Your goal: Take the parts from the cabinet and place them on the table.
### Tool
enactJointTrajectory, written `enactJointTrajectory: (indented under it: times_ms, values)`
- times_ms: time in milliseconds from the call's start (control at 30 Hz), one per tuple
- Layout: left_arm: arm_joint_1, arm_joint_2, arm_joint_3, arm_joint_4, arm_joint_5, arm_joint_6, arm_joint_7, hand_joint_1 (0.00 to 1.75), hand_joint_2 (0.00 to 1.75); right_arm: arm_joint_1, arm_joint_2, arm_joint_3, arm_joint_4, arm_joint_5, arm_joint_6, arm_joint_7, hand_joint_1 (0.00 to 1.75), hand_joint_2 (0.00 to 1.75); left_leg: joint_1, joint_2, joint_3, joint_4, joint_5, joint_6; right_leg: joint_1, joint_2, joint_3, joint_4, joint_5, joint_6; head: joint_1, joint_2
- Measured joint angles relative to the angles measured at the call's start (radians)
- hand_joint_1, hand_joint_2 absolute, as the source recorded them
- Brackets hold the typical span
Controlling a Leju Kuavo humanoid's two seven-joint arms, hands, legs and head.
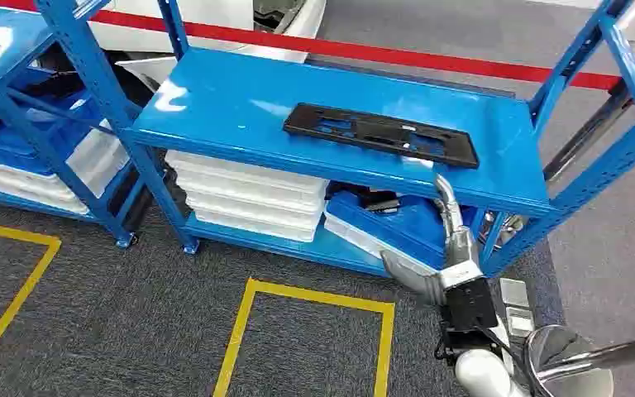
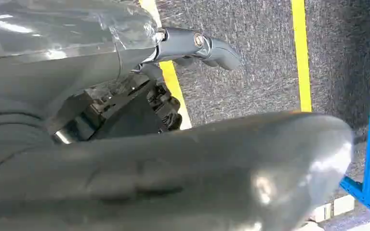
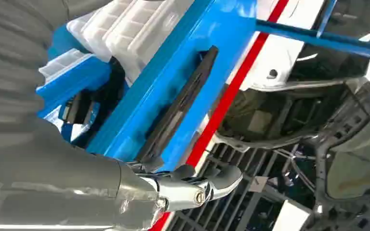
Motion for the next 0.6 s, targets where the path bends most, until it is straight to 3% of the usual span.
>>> enactJointTrajectory:
  times_ms: [33, 67, 100, 133, 200, 267, 333, 367, 400, 433, 467, 533, 567, 600]
  values:
    - [0.000, 0.000, 0.000, 0.000, 0.000, 0.000, 0.000, 0.00, 0.00, 0.004, 0.000, -0.001, 0.000, 0.000, 0.000, 0.000, 0.00, 1.75, -0.001, 0.000, 0.003, 0.000, -0.004, 0.002, -0.001, 0.000, -0.048, 0.076, -0.020, 0.002, 0.005, 0.000]
    - [0.001, 0.001, 0.000, 0.000, 0.000, 0.000, 0.000, 0.00, 0.00, 0.008, 0.000, -0.002, 0.000, 0.000, 0.000, 0.000, 0.00, 1.75, -0.001, -0.001, 0.007, 0.000, -0.008, 0.002, -0.001, 0.000, -0.082, 0.119, -0.016, 0.003, 0.010, 0.000]
    - [0.001, 0.001, 0.000, 0.000, 0.001, 0.000, 0.000, 0.00, 0.00, 0.009, 0.000, -0.005, 0.000, 0.000, 0.000, 0.000, 0.00, 1.75, -0.001, -0.002, 0.013, 0.000, -0.013, 0.002, -0.001, 0.000, -0.089, 0.107, 0.013, 0.002, 0.015, 0.000]
    - [0.001, 0.001, 0.000, 0.000, 0.001, 0.000, 0.000, 0.00, 0.00, 0.009, 0.000, -0.006, 0.000, 0.000, 0.000, 0.000, 0.00, 1.75, -0.001, -0.004, 0.022, 0.000, -0.019, 0.000, -0.001, 0.000, -0.074, 0.054, 0.061, -0.002, 0.019, 0.000]
    - [0.001, 0.000, 0.000, -0.002, 0.000, 0.000, 0.000, 0.00, 0.00, 0.008, 0.000, -0.007, 0.000, 0.000, -0.001, 0.000, 0.00, 1.75, -0.001, -0.007, 0.046, -0.001, -0.033, -0.005, 0.001, 0.000, -0.006, -0.131, 0.181, -0.015, 0.029, 0.000]
    - [-0.002, 0.000, 0.000, -0.002, 0.001, 0.002, 0.001, 0.00, 0.00, 0.010, 0.000, -0.008, -0.001, 0.002, -0.003, 0.000, 0.00, 1.75, -0.003, -0.008, 0.049, -0.005, -0.040, -0.015, 0.013, 0.003, 0.014, -0.172, 0.166, -0.024, 0.026, 0.000]
    - [-0.001, 0.000, 0.000, -0.003, 0.002, 0.003, 0.001, 0.00, 0.00, 0.010, 0.000, -0.011, -0.002, 0.005, -0.005, 0.000, 0.00, 1.75, 0.000, -0.006, 0.053, -0.018, -0.041, -0.026, 0.016, 0.003, 0.016, -0.178, 0.155, -0.032, 0.027, 0.000]
    - [-0.002, 0.000, 0.000, -0.005, 0.003, 0.004, 0.001, 0.00, 0.00, 0.010, 0.000, -0.012, -0.003, 0.008, -0.005, 0.000, 0.00, 1.75, -0.001, -0.005, 0.060, -0.026, -0.040, -0.033, 0.016, 0.004, 0.020, -0.186, 0.155, -0.036, 0.026, 0.000]
    - [-0.003, 0.000, 0.000, -0.007, 0.004, 0.005, 0.001, 0.00, 0.00, 0.011, 0.000, -0.012, -0.006, 0.009, -0.004, 0.000, 0.00, 1.75, -0.004, -0.004, 0.068, -0.021, -0.048, -0.039, 0.000, 0.004, 0.036, -0.206, 0.162, -0.043, 0.022, 0.000]
    - [-0.004, 0.000, 0.000, -0.007, 0.005, 0.007, 0.001, 0.00, 0.00, 0.010, 0.000, -0.012, -0.008, 0.014, -0.004, 0.000, 0.00, 1.75, -0.005, -0.002, 0.062, 0.011, -0.062, -0.042, 0.002, 0.001, 0.048, -0.215, 0.159, -0.046, 0.015, 0.000]
    - [-0.004, 0.000, 0.000, -0.007, 0.008, 0.008, 0.001, 0.00, 0.00, 0.008, 0.000, -0.012, -0.008, 0.017, -0.005, 0.002, 0.00, 1.75, -0.006, -0.002, 0.031, 0.070, -0.091, -0.044, 0.002, -0.001, 0.054, -0.215, 0.156, -0.051, 0.004, 0.000]
    - [-0.001, 0.000, 0.000, -0.007, 0.011, 0.010, 0.001, 0.00, 0.00, 0.008, 0.000, -0.012, -0.008, 0.019, -0.006, 0.008, 0.00, 1.75, -0.006, -0.002, -0.061, 0.229, -0.151, -0.048, 0.004, -0.004, 0.063, -0.213, 0.145, -0.059, -0.010, 0.000]
    - [0.002, 0.000, 0.000, -0.007, 0.011, 0.011, 0.001, 0.00, 0.00, 0.009, 0.000, -0.012, -0.008, 0.020, -0.006, 0.009, 0.00, 1.75, -0.006, -0.002, -0.097, 0.281, -0.157, -0.050, 0.004, -0.003, 0.068, -0.212, 0.139, -0.060, -0.013, 0.000]
    - [0.005, 0.000, 0.000, -0.007, 0.011, 0.011, 0.001, 0.00, 0.00, 0.009, 0.000, -0.012, -0.008, 0.021, -0.006, 0.009, 0.00, 1.75, -0.006, -0.002, -0.113, 0.282, -0.132, -0.050, 0.004, -0.002, 0.077, -0.210, 0.132, -0.059, -0.017, 0.000]
